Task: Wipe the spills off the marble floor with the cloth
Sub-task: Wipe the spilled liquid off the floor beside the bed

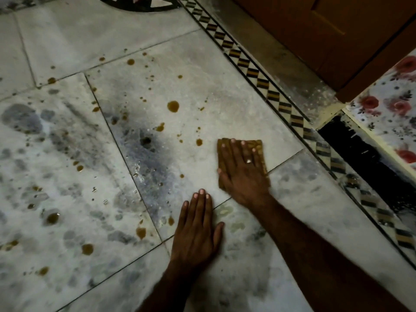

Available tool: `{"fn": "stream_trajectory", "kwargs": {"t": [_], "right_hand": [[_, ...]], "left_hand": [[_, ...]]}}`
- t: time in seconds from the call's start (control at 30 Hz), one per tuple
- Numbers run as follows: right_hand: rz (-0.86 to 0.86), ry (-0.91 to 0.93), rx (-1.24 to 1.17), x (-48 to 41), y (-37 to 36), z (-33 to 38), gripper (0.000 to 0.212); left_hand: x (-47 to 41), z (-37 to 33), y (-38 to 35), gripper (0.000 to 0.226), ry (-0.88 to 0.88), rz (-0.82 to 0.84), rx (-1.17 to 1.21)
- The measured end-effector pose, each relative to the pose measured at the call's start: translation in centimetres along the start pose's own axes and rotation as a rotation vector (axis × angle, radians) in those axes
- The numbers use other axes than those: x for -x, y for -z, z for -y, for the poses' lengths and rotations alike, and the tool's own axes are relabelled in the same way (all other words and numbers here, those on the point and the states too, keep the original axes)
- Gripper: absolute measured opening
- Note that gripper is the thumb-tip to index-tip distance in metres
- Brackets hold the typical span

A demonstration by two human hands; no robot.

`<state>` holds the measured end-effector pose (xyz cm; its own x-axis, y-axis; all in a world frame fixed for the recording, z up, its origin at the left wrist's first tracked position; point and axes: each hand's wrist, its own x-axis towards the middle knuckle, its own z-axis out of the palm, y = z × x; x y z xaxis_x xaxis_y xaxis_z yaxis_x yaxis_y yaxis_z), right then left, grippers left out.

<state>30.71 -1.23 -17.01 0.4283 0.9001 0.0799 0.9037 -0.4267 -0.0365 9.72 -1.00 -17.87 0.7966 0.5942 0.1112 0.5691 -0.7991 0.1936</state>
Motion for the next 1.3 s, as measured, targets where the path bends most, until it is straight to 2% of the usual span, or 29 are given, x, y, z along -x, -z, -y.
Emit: {"fn": "stream_trajectory", "kwargs": {"t": [0.13,0.17,0.2,0.3,0.37,0.43,0.53,0.63,0.67,0.73,0.8,0.83,0.9,1.0,1.13,1.2,1.3], "right_hand": [[-0.009,0.283,0.034,5.1,0.6,-0.9,0.067],[0.000,0.296,0.048,5.9,0.7,-2.0,0.069],[-0.014,0.250,0.056,5.8,0.8,-3.1,0.069],[-0.026,-0.049,0.068,2.1,0.4,-4.0,0.068],[0.006,-0.101,0.038,-1.2,0.2,-2.0,0.068],[-0.004,-0.027,0.023,-2.3,-0.2,1.3,0.069],[-0.002,0.215,-0.002,1.2,-0.3,4.3,0.068],[-0.003,0.353,0.025,5.1,0.1,2.6,0.066],[-0.031,0.336,0.044,4.8,0.3,1.3,0.067],[-0.045,0.182,0.065,1.7,0.2,0.3,0.067],[-0.007,0.013,0.024,-2.4,0.4,1.6,0.068],[0.015,-0.014,-0.007,-3.8,0.5,3.1,0.068],[-0.011,0.062,-0.031,-4.0,0.0,6.6,0.066],[-0.006,0.317,-0.044,1.4,-0.4,10.3,0.068],[0.027,0.518,-0.046,7.7,0.7,8.4,0.068],[0.011,0.538,0.014,7.8,0.8,6.3,0.067],[0.063,0.344,0.021,4.5,0.9,6.4,0.071]], "left_hand": [[1.3,-0.5,0.2,0.069,0.019,-0.006,0.015],[1.7,-0.5,0.3,0.069,0.022,-0.002,0.021],[2.0,-0.3,0.3,0.070,0.025,0.003,0.029],[2.6,-0.3,0.3,0.071,0.032,0.023,0.056],[2.6,-0.3,0.3,0.071,0.041,0.038,0.059],[2.8,-0.4,0.5,0.071,0.039,0.043,0.056],[4.6,-0.2,1.0,0.072,0.010,0.050,0.058],[7.3,0.6,1.6,0.071,-0.005,0.058,0.024],[8.0,0.9,1.9,0.071,-0.007,0.061,0.013],[9.1,1.5,2.2,0.071,-0.003,0.067,-0.006],[10.0,1.7,2.3,0.071,0.012,0.068,-0.013],[10.2,1.9,2.4,0.072,0.024,0.067,-0.007],[10.8,2.2,2.6,0.072,0.049,0.068,-0.002],[11.9,2.9,2.9,0.072,0.079,0.072,-0.002],[13.7,4.7,3.3,0.072,0.193,0.090,-0.006],[14.3,5.5,3.7,0.072,0.260,0.099,-0.015],[15.0,6.4,4.1,0.073,0.342,0.094,-0.016]]}}
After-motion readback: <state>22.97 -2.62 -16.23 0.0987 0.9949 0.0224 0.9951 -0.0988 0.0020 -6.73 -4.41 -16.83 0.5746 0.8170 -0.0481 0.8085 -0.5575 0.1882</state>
